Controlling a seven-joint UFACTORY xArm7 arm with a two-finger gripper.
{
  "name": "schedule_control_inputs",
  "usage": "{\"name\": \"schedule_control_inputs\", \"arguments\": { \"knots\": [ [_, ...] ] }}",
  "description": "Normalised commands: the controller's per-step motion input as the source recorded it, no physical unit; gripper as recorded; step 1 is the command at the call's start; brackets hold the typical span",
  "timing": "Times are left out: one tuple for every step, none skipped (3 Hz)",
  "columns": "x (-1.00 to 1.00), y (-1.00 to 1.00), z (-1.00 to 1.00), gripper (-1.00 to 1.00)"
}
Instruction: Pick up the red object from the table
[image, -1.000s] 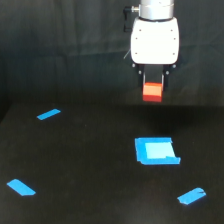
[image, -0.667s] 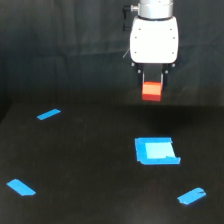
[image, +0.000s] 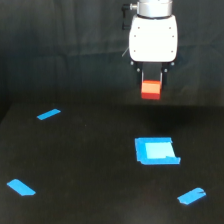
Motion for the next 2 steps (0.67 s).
{"name": "schedule_control_inputs", "arguments": {
  "knots": [
    [-0.01, -0.05, 0.12, -1.00],
    [0.01, 0.01, 0.09, -1.00]
  ]
}}
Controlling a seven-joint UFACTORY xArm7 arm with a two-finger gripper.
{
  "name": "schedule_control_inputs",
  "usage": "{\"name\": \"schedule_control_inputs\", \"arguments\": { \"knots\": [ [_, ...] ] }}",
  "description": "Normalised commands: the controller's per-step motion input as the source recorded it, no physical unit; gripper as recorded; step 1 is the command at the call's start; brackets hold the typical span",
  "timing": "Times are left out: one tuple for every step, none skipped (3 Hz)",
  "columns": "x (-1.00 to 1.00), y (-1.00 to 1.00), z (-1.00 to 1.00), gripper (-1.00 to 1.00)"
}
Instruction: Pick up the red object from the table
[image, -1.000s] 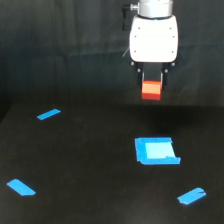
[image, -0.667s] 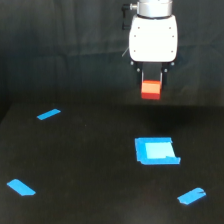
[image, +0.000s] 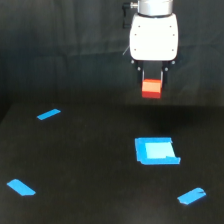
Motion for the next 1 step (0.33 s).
{"name": "schedule_control_inputs", "arguments": {
  "knots": [
    [-0.04, 0.03, 0.04, -1.00]
  ]
}}
